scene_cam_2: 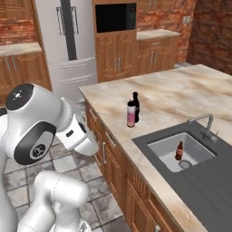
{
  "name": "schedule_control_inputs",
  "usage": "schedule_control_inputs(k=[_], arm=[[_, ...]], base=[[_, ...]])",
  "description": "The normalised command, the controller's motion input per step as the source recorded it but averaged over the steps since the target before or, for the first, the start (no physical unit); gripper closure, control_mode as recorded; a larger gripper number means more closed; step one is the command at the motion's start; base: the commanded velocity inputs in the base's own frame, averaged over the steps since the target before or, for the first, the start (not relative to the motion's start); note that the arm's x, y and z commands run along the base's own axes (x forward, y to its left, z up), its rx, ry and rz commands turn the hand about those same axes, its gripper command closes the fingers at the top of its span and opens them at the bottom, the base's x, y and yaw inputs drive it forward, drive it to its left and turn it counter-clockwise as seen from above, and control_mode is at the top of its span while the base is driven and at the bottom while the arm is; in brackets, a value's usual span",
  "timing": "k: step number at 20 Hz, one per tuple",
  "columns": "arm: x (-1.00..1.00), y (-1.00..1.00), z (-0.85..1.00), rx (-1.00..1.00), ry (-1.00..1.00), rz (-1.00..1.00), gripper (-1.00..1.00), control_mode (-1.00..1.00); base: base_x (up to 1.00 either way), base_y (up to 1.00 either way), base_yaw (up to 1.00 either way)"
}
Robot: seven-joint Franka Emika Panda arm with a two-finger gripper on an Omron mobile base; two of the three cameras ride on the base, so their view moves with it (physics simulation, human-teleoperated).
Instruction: Place the large bottle from the dining counter next to the other large bottle outside the sink, and place the small bottle from the dining counter next to the other small bottle inside the sink.
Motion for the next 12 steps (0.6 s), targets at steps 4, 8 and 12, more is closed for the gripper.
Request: schedule_control_inputs(k=[4, 8, 12], arm=[[0.0, 0.0, 0.0, 0.0, 0.0, 0.0, -1.0, 1.0], [0.0, 0.0, 0.0, 0.0, 0.0, 0.0, -1.0, 1.0], [0.0, 0.0, 0.0, 0.0, 0.0, 0.0, -1.0, 1.0]], base=[[-1.0, -0.81, 0.0], [-1.0, -0.93, 0.0], [-0.99, -0.97, 0.0]])
